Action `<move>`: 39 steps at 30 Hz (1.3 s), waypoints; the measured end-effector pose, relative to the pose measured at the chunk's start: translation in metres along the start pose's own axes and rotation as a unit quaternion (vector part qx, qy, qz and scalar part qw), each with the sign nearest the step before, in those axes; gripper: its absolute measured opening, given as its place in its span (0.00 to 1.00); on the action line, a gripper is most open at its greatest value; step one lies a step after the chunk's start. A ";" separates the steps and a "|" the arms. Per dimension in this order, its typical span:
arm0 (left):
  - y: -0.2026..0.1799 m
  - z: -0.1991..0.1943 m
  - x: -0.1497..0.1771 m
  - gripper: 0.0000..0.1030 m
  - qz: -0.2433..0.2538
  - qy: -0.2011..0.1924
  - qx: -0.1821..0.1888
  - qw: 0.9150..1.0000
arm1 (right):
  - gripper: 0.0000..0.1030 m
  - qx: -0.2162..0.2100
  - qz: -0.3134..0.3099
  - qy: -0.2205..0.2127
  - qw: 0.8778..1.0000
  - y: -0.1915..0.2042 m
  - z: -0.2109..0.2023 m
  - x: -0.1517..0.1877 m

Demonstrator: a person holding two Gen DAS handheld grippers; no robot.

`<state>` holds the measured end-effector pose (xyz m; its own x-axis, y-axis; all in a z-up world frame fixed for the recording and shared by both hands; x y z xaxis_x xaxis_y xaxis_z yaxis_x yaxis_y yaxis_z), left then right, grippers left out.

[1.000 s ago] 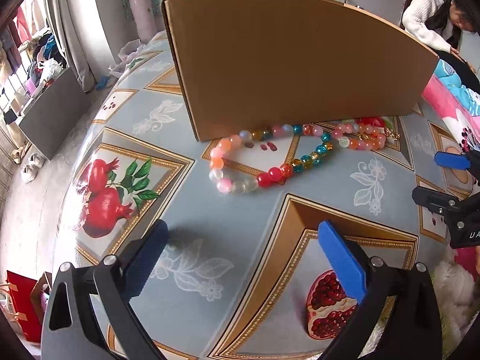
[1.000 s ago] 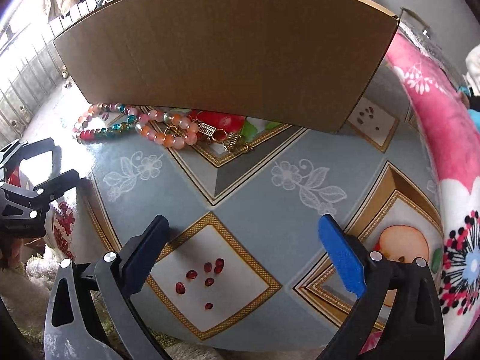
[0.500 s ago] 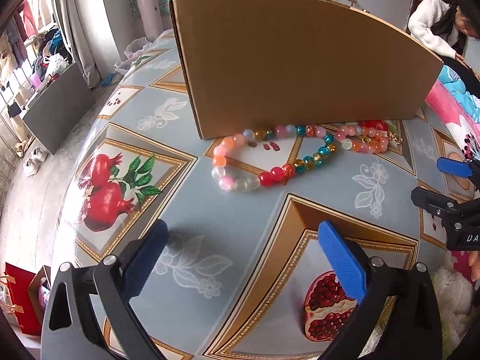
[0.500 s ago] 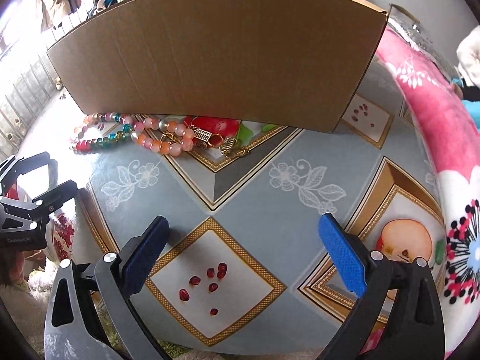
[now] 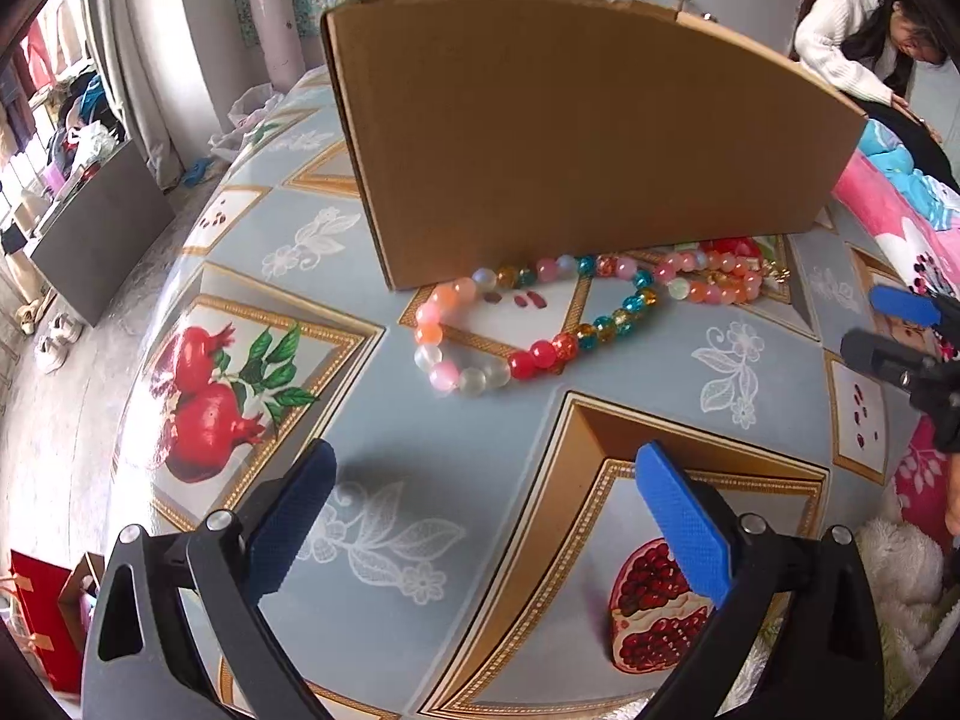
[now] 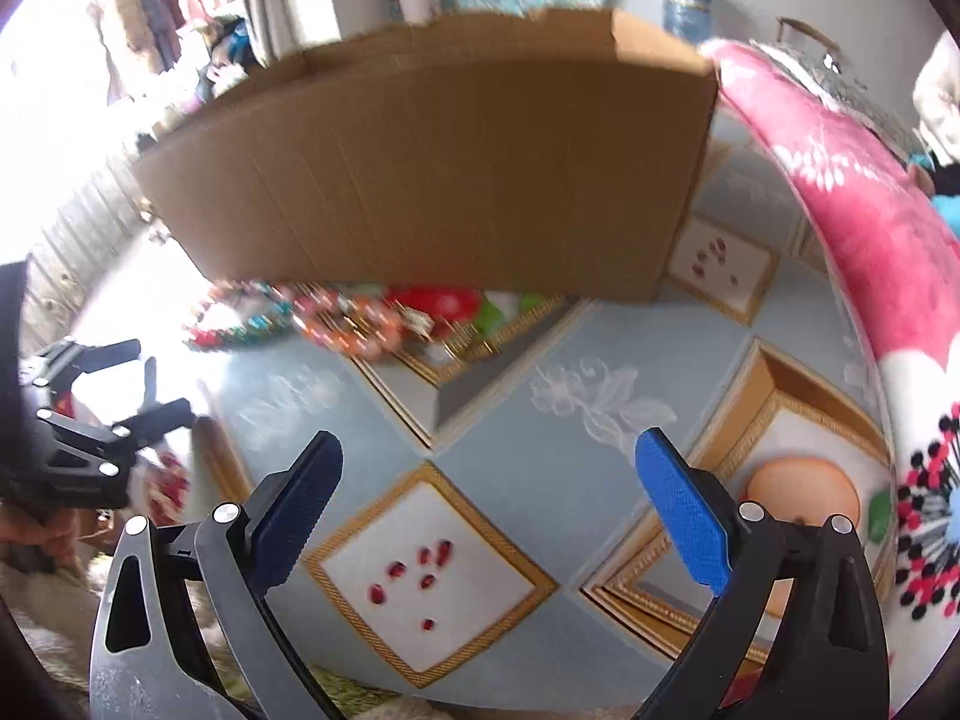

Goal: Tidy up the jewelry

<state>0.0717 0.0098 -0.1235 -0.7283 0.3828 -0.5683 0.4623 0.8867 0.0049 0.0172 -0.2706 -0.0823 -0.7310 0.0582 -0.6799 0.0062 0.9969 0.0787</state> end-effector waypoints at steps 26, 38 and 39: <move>0.016 0.020 -0.036 0.41 -0.023 0.003 -0.039 0.999 | 0.35 -0.148 -0.004 -0.029 0.988 0.061 0.004 -0.043; 0.010 -0.002 -0.011 0.20 0.006 0.019 -0.022 1.000 | 0.28 -0.155 -0.010 -0.022 0.988 0.073 0.001 -0.036; 0.011 -0.005 -0.007 0.20 0.006 0.020 -0.020 1.000 | 0.28 -0.159 -0.009 -0.018 0.987 0.074 0.002 -0.035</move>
<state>0.0792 0.0179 -0.1157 -0.7425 0.4025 -0.5355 0.4511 0.8914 0.0445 0.0446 -0.1983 -0.0541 -0.7047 0.0483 -0.7079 -0.2253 0.9308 0.2878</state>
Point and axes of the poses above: each gripper's, at about its wrist camera, not at the fingertips, and z roughly the way its jaws point, y to its left, x to its underside, the point moved 9 cm from there along z, roughly the way its jaws point, and after that the axes turned 2 degrees about -y, right-handed, at the moved point
